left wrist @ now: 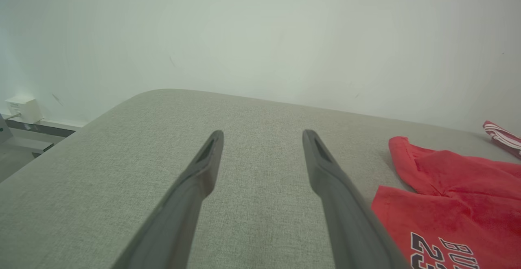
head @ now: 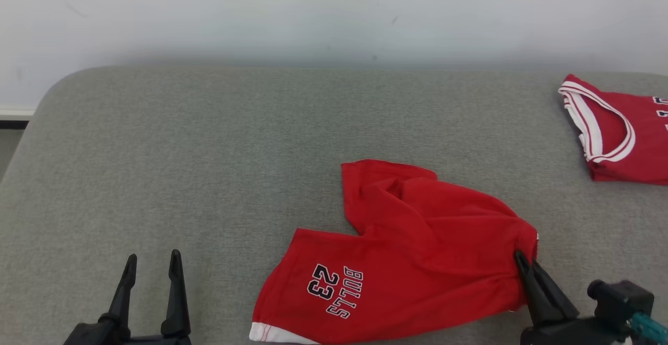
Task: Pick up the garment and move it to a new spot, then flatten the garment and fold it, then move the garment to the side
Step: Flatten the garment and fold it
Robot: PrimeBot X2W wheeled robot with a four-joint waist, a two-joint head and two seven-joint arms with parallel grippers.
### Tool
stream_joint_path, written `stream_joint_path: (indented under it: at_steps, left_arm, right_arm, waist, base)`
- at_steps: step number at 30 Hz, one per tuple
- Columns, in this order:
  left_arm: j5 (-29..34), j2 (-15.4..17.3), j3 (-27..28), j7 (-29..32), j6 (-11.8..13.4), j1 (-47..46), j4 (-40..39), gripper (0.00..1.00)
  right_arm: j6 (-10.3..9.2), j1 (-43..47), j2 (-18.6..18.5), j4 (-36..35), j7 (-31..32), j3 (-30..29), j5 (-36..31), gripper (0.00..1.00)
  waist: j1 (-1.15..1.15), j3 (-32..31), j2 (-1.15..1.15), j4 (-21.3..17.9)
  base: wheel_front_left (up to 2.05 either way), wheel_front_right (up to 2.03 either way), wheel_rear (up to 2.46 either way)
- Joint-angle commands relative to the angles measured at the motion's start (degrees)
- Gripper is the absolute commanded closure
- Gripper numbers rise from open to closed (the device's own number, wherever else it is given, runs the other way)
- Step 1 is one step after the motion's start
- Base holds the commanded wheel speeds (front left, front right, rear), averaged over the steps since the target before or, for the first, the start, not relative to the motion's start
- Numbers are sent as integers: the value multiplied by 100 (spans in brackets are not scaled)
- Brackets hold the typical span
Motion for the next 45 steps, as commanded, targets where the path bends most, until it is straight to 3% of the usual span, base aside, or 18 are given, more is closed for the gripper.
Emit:
stream_joint_path:
  at_steps: [1, 8, 18, 28, 29, 30, 31, 40, 45]
  left_arm:
    - [8, -10, -1, -17, 9, -41, 22, 0]
    - [-21, -16, -128, -17, 9, -111, 95, 0]
    - [-68, -19, -497, -17, 9, -286, 255, 0]
    - [-106, -18, -679, -17, 8, -462, 382, 0]
    - [-107, -19, -686, -17, 8, -473, 395, 0]
    - [-104, -20, -682, -17, 9, -479, 400, 0]
    - [-99, -18, -670, -17, 9, -474, 406, 0]
    - [-41, -16, -547, -17, 9, -288, 397, 0]
    - [-12, 11, -421, -17, 9, -170, 358, 0]
  right_arm:
    - [-15, -127, -9, -3, 28, -15, -37, 100]
    - [-15, -1001, -218, 735, 42, 60, -189, 100]
    - [-15, -2661, -321, 3073, -342, 310, -232, 100]
    - [-15, -3949, -180, 5236, -665, 392, -372, 100]
    - [-15, -4027, -163, 5362, -702, 422, -379, 66]
    - [-15, -4103, -141, 5460, -783, 471, -381, 9]
    - [-15, -4142, -128, 5546, -839, 530, -376, 0]
    - [-15, -4004, -173, 5521, -1245, 1004, -9, 0]
    - [-15, -3697, -328, 5054, -1340, 1254, 260, 0]
  waist:
    - [0, 10, 0, 86]
    - [0, 18, 0, 408]
    - [0, 122, 0, 940]
    - [0, 245, 0, 1144]
    - [0, 242, 0, 1140]
    - [0, 232, 0, 1128]
    - [0, 216, 0, 1107]
    - [0, -37, 0, 776]
    - [0, -193, 0, 520]
  base:
    - [0, 0, 0]
    - [0, 0, 0]
    - [0, 0, 0]
    - [0, 0, 0]
    - [0, 0, 0]
    - [0, 0, 0]
    - [0, 0, 0]
    - [0, 0, 0]
    - [0, 0, 0]
